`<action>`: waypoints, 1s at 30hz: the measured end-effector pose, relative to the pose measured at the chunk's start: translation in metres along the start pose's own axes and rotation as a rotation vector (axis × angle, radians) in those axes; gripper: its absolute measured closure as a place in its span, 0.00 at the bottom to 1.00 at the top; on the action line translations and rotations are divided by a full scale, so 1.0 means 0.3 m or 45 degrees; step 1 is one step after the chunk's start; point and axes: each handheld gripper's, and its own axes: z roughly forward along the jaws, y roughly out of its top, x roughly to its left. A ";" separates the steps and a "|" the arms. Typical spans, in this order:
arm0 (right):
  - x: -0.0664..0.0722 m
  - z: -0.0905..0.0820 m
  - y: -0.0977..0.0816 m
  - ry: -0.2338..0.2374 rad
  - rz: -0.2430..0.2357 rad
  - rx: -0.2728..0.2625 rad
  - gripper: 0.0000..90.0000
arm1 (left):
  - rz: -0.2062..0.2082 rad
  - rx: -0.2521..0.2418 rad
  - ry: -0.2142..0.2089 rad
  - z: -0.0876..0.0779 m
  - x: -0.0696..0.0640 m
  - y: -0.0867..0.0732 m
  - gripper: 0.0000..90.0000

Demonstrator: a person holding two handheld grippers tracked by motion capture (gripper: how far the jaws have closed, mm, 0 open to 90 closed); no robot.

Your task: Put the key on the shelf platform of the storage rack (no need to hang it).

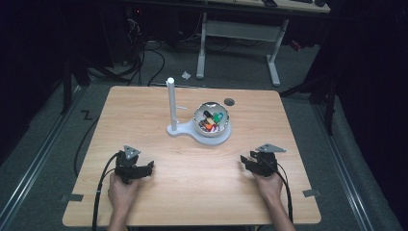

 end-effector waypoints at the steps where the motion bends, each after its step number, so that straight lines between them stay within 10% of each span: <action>1: -0.001 0.003 -0.001 -0.003 -0.004 0.001 0.54 | 0.000 0.000 0.000 0.000 0.000 0.000 0.20; 30: 0.015 0.016 0.000 -0.073 -0.064 0.042 0.48 | -0.001 0.000 0.000 0.000 0.000 0.000 0.20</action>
